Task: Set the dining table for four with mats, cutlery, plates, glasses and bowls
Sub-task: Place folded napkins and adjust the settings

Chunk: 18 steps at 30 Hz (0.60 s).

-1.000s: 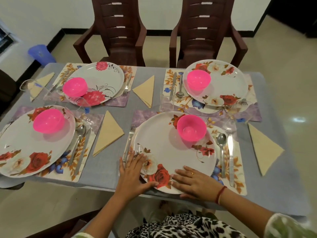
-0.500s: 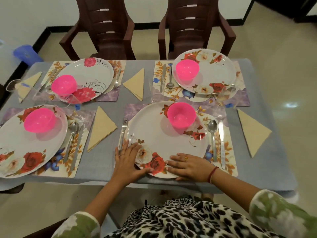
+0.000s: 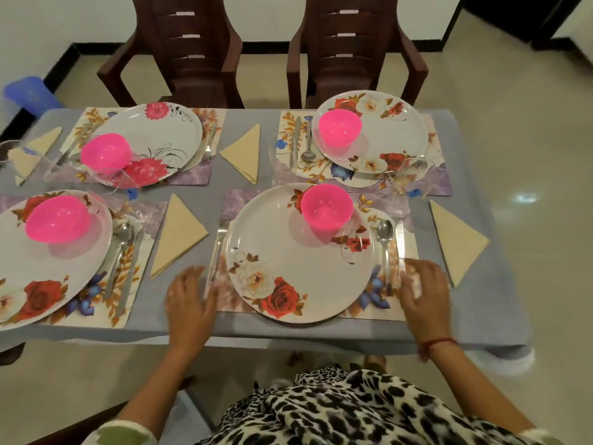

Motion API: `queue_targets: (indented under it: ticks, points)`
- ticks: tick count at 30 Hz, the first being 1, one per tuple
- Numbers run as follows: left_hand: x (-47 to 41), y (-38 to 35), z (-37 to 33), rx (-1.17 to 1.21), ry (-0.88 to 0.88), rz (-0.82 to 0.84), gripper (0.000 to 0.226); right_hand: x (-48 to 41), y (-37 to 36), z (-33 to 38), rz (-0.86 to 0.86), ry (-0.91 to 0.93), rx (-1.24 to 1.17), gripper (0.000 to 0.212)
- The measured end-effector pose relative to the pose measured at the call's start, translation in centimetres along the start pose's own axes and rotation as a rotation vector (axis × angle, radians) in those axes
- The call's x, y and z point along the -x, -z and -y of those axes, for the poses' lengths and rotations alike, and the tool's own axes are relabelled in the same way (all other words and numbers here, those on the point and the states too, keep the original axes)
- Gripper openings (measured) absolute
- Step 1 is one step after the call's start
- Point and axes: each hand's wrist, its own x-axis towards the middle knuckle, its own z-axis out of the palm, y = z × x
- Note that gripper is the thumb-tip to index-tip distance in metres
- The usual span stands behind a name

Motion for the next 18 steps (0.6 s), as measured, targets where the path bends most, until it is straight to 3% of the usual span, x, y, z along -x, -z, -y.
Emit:
queue_targets:
  ticks: [3,6,9,18]
  points:
    - [-0.5,-0.2,0.3,0.039,0.12,-0.011,0.044,0.3,1.3,-2.2,0.017,-0.324,0.153,0.03]
    - [-0.4,-0.6,-0.2,0.004,0.172,0.032,0.046,1.1,0.5,-2.1,0.142,-0.286,0.312,0.027]
    - [0.0,-0.3,-1.2,0.028,0.194,0.049,0.046,1.1,-0.3,-1.2,0.139,-0.31,0.338,0.027]
    - [-0.5,0.0,-2.2,0.163,0.274,0.039,0.04,-1.2,0.8,-1.3,0.084,-0.545,0.084,0.024]
